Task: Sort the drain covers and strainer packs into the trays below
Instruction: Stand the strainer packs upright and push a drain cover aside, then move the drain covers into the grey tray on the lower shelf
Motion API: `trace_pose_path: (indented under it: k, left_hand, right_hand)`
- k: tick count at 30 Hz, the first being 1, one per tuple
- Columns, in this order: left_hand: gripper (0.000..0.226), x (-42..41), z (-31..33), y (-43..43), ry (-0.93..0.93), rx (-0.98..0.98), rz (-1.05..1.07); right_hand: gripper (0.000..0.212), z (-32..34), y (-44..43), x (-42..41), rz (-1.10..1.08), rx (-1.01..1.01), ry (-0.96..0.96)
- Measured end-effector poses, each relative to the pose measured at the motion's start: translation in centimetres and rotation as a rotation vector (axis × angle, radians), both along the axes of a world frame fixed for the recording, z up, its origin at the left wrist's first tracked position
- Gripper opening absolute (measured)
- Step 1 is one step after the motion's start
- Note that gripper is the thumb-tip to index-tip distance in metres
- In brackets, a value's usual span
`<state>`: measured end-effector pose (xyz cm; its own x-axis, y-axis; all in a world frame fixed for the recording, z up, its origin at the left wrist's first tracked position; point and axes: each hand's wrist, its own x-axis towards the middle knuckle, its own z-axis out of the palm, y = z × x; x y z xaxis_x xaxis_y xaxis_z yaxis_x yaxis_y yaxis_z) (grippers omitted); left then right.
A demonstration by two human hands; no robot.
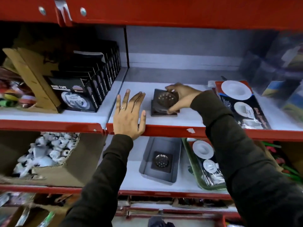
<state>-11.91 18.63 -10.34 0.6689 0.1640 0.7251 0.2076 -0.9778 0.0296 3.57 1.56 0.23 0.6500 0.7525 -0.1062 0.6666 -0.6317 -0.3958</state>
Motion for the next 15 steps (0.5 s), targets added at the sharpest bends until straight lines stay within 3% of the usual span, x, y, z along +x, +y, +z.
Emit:
trace_pose_path:
  k: [4, 8, 10, 13, 15]
  left_hand:
    - [0.057, 0.2, -0.5, 0.2, -0.048, 0.009, 0.004]
    - [0.058, 0.3, -0.6, 0.3, -0.044, 0.037, 0.027]
    - [0.059, 0.4, -0.6, 0.3, -0.031, 0.052, 0.04]
    - [0.06, 0.4, -0.6, 0.3, -0.025, 0.067, 0.054]
    - [0.06, 0.5, -0.6, 0.3, -0.029, 0.072, 0.06]
  right_hand:
    - [0.102, 1.5, -4.7, -4.8, 0.01, 0.113, 0.049]
    - [0.097, -3.7, -8.3, -10.5, 0.061, -0.054, 0.454]
    - [0.089, -8.1, -7.4, -11.6, 0.093, -0.24, 0.439]
    - [0.07, -15.5, -4.7, -10.2, 0.014, -0.337, 0.44]
    - [0.079, -20.0, -3.1, -8.5, -0.099, -0.36, 0.376]
